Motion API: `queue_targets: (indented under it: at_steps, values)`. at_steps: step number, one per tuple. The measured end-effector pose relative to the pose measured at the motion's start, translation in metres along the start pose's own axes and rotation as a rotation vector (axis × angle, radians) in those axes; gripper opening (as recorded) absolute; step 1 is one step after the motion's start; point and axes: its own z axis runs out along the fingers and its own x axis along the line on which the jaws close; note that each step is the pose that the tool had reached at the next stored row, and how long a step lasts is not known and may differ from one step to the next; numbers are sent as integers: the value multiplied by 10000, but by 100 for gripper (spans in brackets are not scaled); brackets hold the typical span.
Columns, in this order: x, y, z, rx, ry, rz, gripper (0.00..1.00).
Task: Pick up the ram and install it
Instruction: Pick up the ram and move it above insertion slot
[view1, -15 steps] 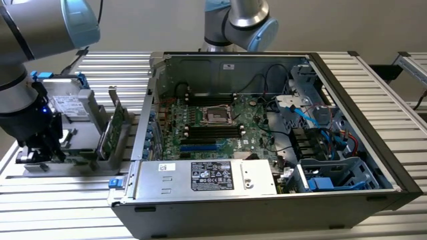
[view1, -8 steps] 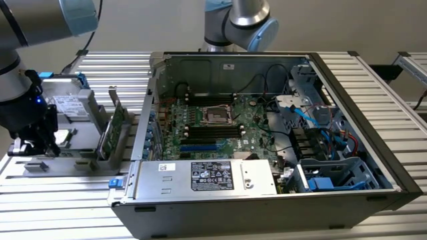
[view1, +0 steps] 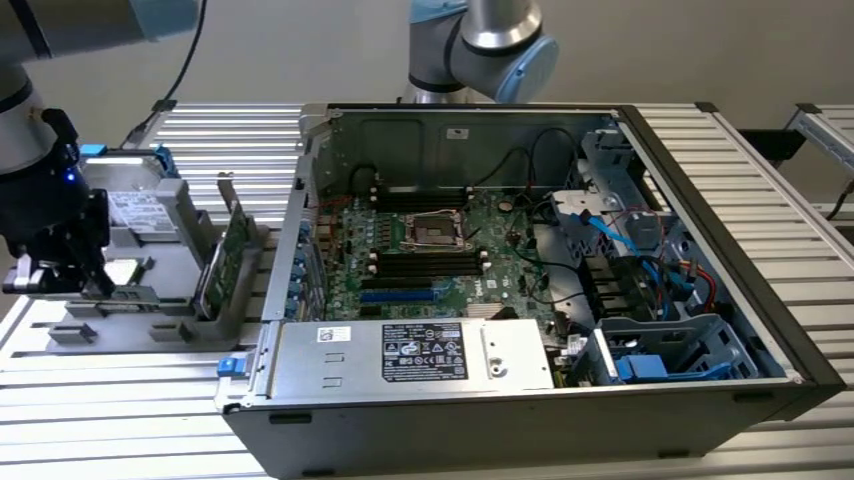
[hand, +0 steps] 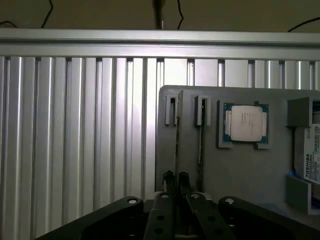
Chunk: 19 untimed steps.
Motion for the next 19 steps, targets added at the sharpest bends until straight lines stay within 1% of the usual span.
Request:
queue_targets:
  at_steps: [3, 7, 9, 11, 12, 13, 14, 15, 16, 17, 18, 19]
  values:
    - [1, -40, -94, -82, -10, -10, 13]
    - [0, -109, -236, -165, -27, -22, 13]
    - [1, -153, -283, -242, -27, -22, 13]
    - [0, -198, -318, -348, -28, -22, 13]
    - [0, -220, -336, -408, -27, -22, 13]
    - [0, -236, -343, -511, -27, -22, 13]
    - [1, -248, -346, -659, -25, -22, 13]
    - [0, -256, -348, -833, -25, -22, 13]
    - [0, -264, -358, -937, -15, -21, 13]
    - [-1, -271, -375, -990, 0, -18, 13]
    - [-1, -281, -398, -1030, 12, -16, 13]
    - [-3, -290, -431, -1047, 20, -15, 13]
